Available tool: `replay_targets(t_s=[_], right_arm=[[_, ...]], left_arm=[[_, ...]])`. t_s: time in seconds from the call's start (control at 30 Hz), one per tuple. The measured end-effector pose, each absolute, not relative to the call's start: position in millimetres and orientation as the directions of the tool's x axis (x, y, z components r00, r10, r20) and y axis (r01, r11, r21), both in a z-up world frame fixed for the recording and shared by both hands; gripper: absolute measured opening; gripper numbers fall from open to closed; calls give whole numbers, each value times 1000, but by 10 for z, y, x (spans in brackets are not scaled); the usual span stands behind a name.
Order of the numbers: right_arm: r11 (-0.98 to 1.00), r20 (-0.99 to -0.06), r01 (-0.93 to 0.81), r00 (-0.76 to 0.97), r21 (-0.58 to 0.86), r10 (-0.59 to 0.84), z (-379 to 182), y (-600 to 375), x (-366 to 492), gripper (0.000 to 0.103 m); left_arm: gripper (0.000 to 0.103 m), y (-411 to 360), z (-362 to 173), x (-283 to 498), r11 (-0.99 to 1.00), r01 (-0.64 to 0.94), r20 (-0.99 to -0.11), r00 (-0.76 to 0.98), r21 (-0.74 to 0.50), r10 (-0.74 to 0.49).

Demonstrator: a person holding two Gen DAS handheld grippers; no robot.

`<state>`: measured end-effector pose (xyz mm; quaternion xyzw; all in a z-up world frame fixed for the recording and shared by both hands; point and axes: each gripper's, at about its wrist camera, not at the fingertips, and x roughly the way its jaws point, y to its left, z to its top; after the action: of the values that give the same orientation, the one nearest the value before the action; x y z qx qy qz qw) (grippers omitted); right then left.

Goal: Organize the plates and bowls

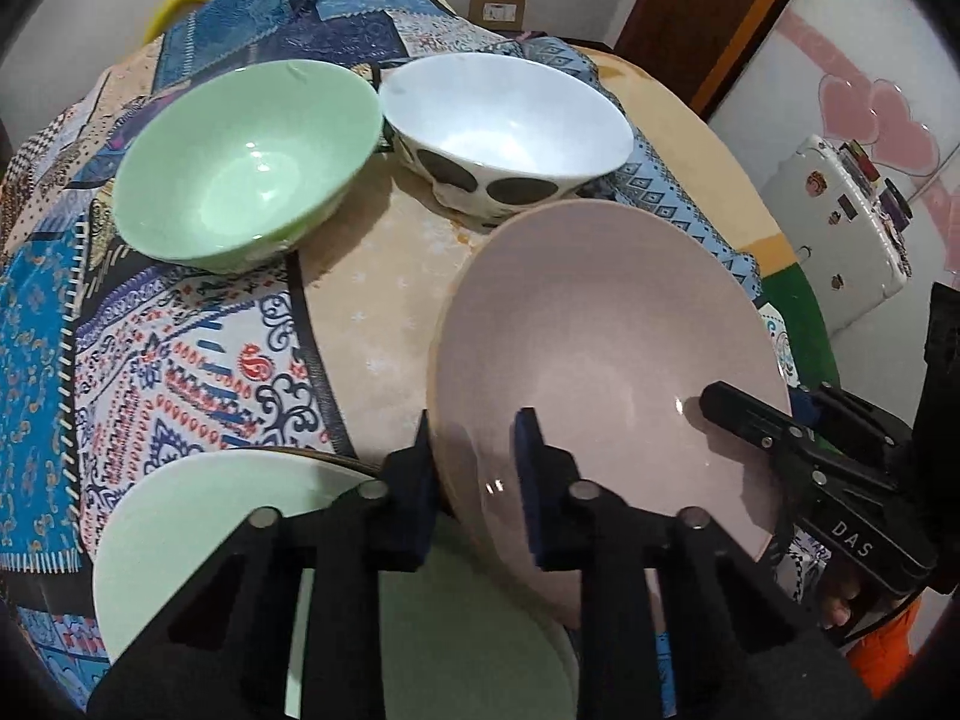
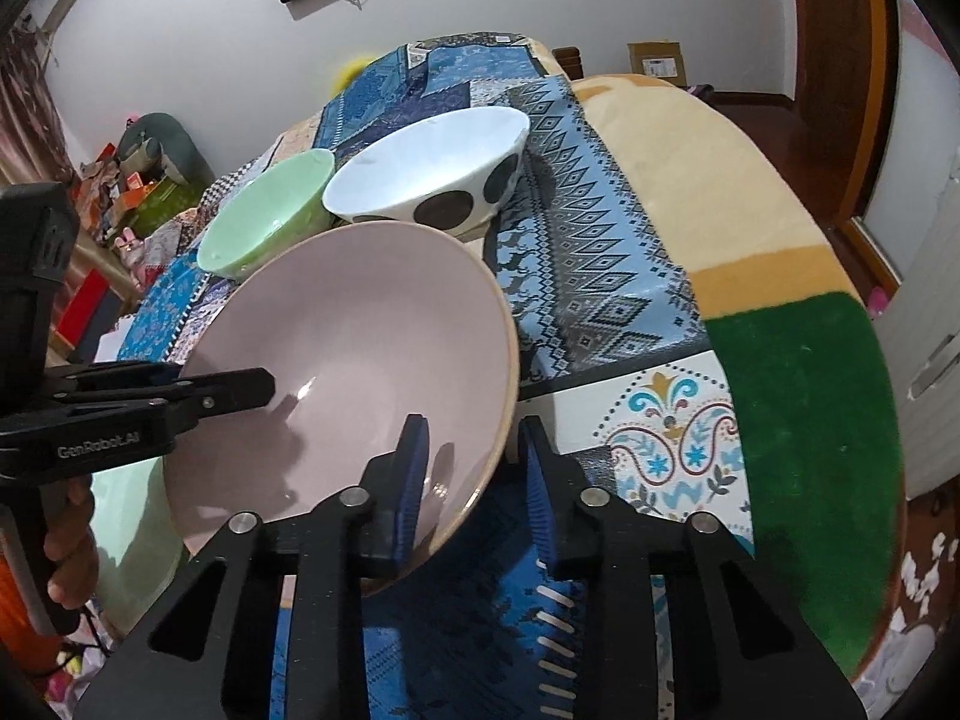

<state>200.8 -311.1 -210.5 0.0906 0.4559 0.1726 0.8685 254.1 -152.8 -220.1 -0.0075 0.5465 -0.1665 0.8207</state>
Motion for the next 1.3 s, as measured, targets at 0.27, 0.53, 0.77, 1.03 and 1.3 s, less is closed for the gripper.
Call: replay_targets(t_s=[0.27,0.53,0.77,1.03,1.3], right_arm=[[929,-768,-185,522,321,370,-2097,-3091,2027,20],[936,-758,-167,551,309,349,-1935,-3117,1937,20],[938,-728,-179,594,297,343,-1684,-3082,1815,20],[935,-694,-203,629,289,351,-1446,-2901,1712,20],[924,-669,-245,638,293,381,-1308,-2585,1622,20]], left_arm=[[20,-1566,-2142,2509,945,279,-894,360,-171,-268],[20,-1581,-1963,2412,940,298,-877,390,-167,-280],[20,-1484,-1644,2253,937,303,-844,446,-172,-299],[20,-1269,-1374,2022,946,279,-820,493,-169,-291],[20,-901,-1159,1747,956,241,-795,540,-166,-274]])
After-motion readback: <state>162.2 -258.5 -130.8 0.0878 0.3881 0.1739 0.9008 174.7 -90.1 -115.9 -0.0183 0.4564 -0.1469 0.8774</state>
